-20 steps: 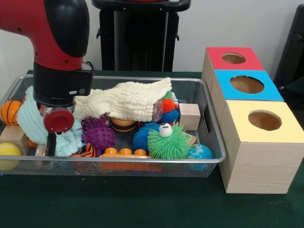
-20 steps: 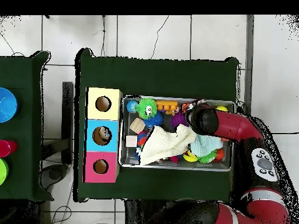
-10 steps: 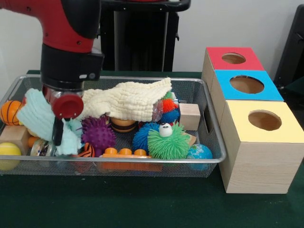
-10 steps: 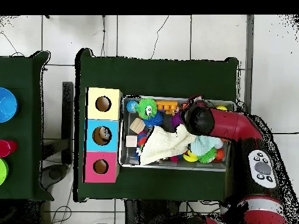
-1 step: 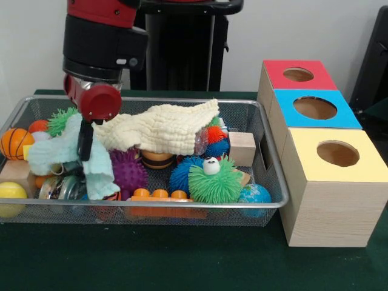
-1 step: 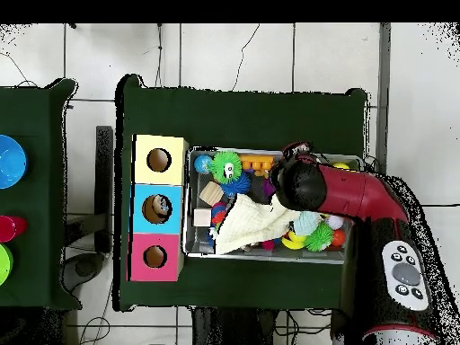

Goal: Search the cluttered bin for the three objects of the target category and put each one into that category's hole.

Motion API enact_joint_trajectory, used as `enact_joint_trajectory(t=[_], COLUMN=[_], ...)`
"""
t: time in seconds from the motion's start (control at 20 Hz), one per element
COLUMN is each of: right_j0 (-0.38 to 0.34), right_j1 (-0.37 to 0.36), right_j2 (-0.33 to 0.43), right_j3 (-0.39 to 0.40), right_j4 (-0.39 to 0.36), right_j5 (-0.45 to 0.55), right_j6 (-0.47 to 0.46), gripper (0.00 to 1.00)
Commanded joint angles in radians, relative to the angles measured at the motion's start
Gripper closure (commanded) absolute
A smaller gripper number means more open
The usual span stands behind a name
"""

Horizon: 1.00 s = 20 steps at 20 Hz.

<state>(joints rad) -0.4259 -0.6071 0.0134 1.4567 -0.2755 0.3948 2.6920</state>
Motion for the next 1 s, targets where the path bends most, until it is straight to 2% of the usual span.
enact_joint_trajectory(t=[0.05, 0.7, 1.0], right_j0=[0.015, 0.042, 0.085], right_j1=[-0.019, -0.01, -0.01], right_j2=[0.048, 0.04, 0.031], right_j3=[0.124, 0.157, 0.205], right_j4=[0.065, 0.13, 0.199], right_j5=[0.124, 0.104, 0.087], right_j6=[0.026, 0.055, 0.129], gripper=[1.0, 1.0, 1.0])
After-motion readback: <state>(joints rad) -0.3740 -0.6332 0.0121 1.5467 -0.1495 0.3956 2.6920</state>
